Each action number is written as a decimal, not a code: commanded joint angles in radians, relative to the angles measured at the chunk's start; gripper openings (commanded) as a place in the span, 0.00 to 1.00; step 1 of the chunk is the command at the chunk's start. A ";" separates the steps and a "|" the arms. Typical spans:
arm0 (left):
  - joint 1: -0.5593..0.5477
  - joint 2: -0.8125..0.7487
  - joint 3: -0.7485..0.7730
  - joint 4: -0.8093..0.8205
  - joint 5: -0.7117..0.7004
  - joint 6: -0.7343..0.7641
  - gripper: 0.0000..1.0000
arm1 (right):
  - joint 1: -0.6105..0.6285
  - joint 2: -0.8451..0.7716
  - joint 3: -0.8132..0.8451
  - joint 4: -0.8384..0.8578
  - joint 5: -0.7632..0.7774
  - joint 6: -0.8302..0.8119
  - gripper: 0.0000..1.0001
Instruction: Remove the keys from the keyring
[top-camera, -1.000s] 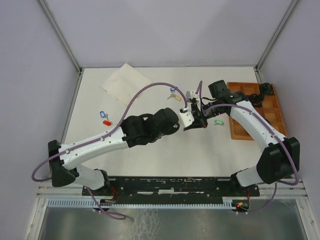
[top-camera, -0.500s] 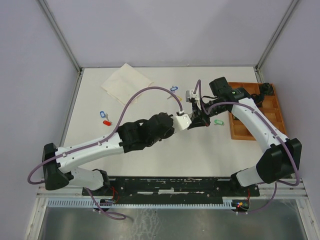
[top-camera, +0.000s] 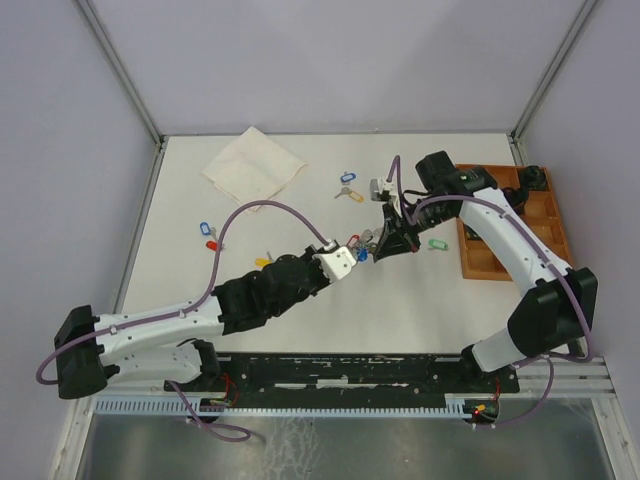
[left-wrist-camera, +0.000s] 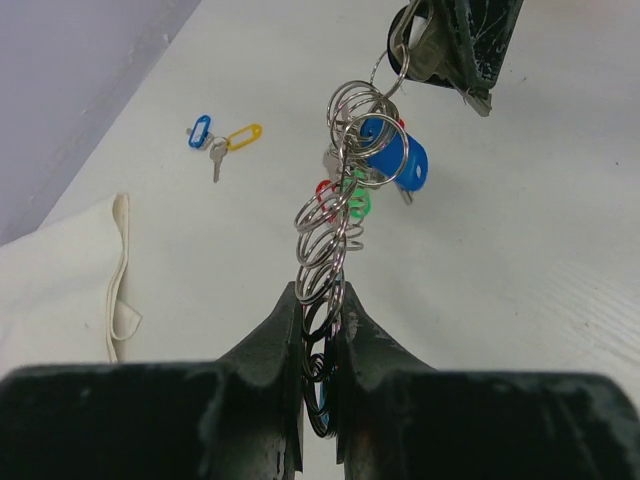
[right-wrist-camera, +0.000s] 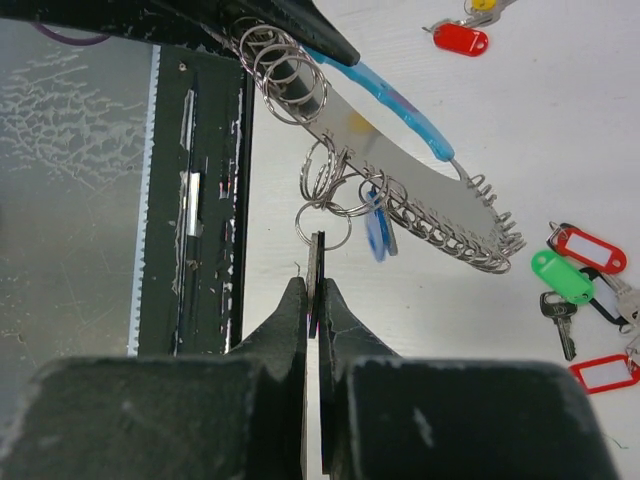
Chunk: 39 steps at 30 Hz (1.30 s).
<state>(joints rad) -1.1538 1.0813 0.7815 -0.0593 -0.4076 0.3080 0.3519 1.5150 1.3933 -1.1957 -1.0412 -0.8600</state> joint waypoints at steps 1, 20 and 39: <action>0.022 -0.027 -0.088 0.262 -0.048 0.034 0.03 | -0.005 -0.089 -0.006 0.048 -0.015 0.103 0.01; 0.038 -0.347 -0.498 0.668 0.234 -0.198 0.72 | 0.174 -0.157 0.061 0.000 0.625 -0.049 0.01; 0.110 -0.177 -0.459 1.013 0.478 -0.118 0.75 | 0.284 -0.125 0.177 -0.111 0.709 -0.108 0.01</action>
<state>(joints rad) -1.0527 0.8726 0.2733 0.7959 0.0254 0.1463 0.6262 1.4094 1.5578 -1.3357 -0.3172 -0.9627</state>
